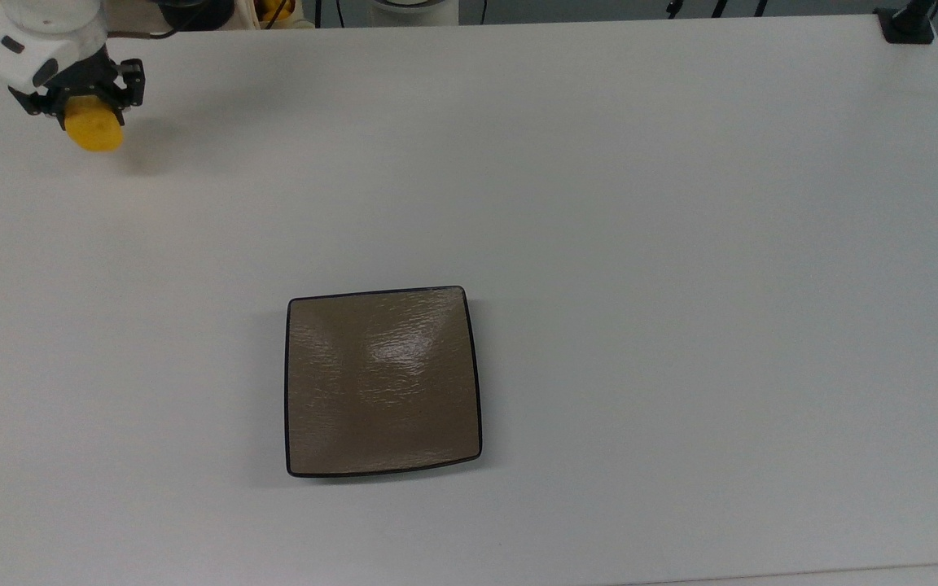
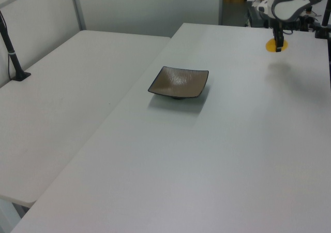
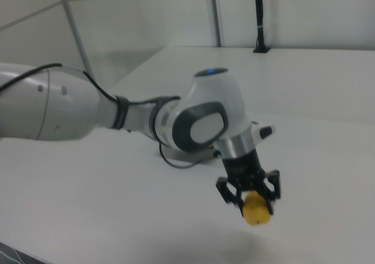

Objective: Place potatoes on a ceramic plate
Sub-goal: 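Lift the potato and carry it toward the dark square plate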

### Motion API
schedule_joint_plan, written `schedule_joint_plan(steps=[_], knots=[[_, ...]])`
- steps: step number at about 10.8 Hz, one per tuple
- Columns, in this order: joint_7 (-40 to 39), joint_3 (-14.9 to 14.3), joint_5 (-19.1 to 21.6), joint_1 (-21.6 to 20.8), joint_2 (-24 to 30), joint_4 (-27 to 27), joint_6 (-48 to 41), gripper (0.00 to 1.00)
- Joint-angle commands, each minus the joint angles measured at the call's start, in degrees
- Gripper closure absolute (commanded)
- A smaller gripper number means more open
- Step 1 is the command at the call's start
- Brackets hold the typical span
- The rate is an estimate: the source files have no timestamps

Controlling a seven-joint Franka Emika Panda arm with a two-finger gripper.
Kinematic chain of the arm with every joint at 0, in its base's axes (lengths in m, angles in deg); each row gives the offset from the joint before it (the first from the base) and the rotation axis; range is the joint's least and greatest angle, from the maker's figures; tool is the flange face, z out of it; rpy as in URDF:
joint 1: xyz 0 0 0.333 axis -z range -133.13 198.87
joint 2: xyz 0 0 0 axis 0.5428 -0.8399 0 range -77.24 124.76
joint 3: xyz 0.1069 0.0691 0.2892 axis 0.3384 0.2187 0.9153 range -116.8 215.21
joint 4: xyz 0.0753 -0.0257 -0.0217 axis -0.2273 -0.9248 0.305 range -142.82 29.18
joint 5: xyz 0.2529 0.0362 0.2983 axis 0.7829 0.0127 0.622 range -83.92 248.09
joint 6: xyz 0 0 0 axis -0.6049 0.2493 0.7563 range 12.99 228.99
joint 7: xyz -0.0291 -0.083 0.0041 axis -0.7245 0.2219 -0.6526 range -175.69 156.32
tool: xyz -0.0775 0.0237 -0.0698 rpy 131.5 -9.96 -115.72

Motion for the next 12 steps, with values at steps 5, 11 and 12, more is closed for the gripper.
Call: schedule_joint_plan(steps=[5,11,12], knots=[[4.01,7.69,18.97,-1.51,2.29,21.13,-23.64,0.86],[20.43,14.55,20.32,-5.02,0.46,24.41,-15.96,0.86],[22.81,15.69,20.32,-5.20,-1.03,24.23,-11.13,0.87]])
